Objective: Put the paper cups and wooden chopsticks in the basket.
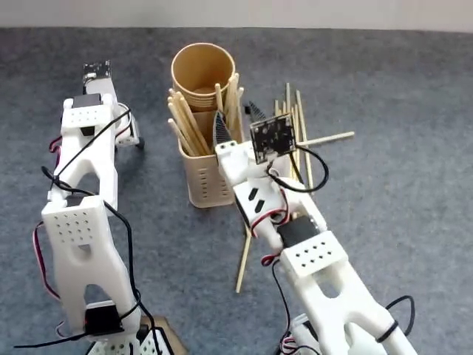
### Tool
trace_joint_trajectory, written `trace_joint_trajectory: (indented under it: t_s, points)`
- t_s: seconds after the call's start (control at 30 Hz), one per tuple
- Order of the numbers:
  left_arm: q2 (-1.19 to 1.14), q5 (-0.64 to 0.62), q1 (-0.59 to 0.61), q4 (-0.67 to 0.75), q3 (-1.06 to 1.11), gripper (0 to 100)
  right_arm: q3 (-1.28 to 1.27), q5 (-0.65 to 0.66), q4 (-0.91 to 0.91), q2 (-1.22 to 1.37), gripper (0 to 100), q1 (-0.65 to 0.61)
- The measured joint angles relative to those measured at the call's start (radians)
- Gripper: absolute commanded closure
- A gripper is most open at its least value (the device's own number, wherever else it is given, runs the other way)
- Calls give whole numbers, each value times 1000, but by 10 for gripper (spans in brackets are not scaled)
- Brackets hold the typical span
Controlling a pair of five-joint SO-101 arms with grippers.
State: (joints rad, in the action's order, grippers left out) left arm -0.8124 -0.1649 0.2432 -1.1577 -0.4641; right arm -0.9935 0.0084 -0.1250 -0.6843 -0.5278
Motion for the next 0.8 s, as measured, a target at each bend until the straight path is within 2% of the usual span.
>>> trace_joint_trajectory:
  t_s: [0.1, 0.23, 0.33, 0.5, 0.63, 0.8]
  points:
    - [0, 0, 0, 0, 0, 783, 112, 0, 141, 0, 766, 0]
    - [0, 0, 0, 0, 0, 783, 316, 0, 356, 0, 858, 40]
    - [0, 0, 0, 0, 0, 783, 479, 3, 565, 0, 909, 110]
    - [0, 0, 0, 0, 0, 783, 638, 3, 913, 5, 910, 288]
    - [0, 0, -6, 0, 0, 783, 565, 84, 957, 75, 910, 396]
    - [0, 0, -6, 0, 0, 783, 391, 157, 822, 259, 909, 405]
